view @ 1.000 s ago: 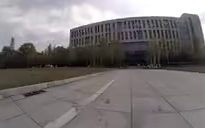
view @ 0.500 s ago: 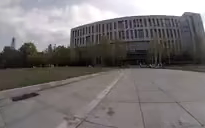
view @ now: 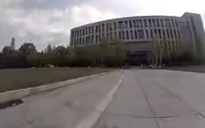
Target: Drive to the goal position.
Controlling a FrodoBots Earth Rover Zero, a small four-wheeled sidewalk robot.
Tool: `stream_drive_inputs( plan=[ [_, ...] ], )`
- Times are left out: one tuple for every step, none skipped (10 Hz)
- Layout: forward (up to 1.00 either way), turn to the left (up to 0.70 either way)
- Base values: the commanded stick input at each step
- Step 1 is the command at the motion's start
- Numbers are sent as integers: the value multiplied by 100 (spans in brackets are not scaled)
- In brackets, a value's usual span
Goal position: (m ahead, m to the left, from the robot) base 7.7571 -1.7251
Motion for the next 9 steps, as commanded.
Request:
stream_drive_inputs(
  plan=[
    [100,-37],
    [100,-38],
    [100,-38],
    [100,-18],
    [100,0],
    [100,-29],
    [100,-38],
    [100,-34],
    [100,-11]
  ],
)
